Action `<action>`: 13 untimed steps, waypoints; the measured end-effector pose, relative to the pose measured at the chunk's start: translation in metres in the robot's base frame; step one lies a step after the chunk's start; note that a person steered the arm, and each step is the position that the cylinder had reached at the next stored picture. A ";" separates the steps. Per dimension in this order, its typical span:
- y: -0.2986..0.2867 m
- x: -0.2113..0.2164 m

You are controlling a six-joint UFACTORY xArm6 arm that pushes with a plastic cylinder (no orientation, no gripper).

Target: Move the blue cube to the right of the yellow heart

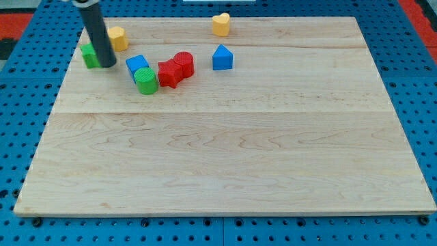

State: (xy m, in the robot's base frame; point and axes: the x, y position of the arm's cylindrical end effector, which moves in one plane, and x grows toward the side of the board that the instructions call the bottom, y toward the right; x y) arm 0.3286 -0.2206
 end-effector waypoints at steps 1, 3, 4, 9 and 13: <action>0.001 0.023; 0.076 0.001; 0.093 -0.027; 0.135 -0.027; 0.102 0.041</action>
State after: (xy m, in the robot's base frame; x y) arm 0.3696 -0.1182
